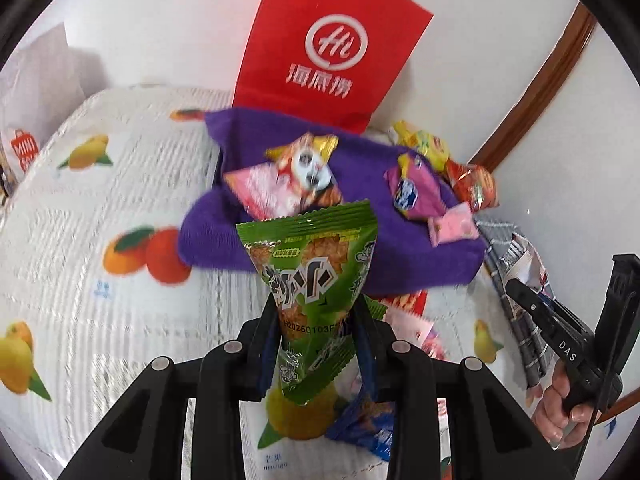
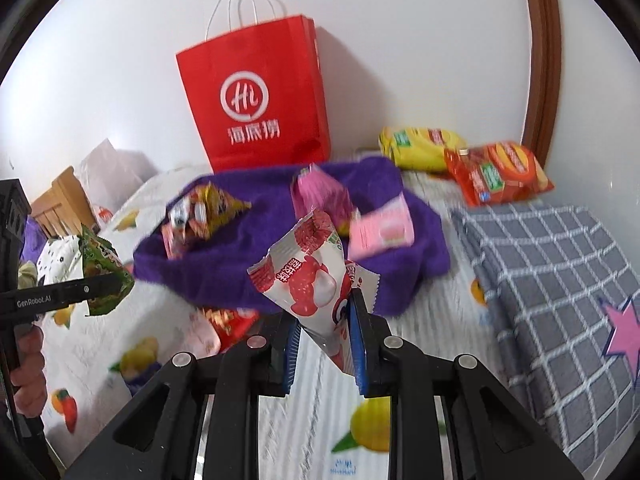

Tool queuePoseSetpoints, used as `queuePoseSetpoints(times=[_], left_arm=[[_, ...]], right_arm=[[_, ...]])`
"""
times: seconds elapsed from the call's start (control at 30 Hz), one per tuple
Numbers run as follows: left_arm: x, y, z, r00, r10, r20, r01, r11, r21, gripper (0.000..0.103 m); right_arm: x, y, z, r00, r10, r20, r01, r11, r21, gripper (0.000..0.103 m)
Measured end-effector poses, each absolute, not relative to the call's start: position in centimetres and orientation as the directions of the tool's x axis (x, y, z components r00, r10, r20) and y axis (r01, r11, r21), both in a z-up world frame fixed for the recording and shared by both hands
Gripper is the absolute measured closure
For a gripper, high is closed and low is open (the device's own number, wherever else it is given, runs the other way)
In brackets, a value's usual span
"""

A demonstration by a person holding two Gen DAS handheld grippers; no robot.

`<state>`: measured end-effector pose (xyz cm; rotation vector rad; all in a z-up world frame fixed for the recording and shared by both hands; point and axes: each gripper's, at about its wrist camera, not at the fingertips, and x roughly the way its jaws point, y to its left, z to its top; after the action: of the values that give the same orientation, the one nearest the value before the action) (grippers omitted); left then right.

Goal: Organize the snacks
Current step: 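Lift both held packets and carry them over the purple towel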

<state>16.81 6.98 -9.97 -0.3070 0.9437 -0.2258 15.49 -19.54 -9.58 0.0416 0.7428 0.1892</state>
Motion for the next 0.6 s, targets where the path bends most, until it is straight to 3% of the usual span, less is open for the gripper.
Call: queuePoseSetpoints(times=[0.6], left_arm=[[22.5, 7.3, -5.9, 0.632, -0.285, -0.721, 0.05, 0.943, -0.329, 0.071]], right_arm=[[24.0, -18.3, -8.3, 0.708, 0.225, -0.67, -0.155, 0.974, 0.163, 0.081]])
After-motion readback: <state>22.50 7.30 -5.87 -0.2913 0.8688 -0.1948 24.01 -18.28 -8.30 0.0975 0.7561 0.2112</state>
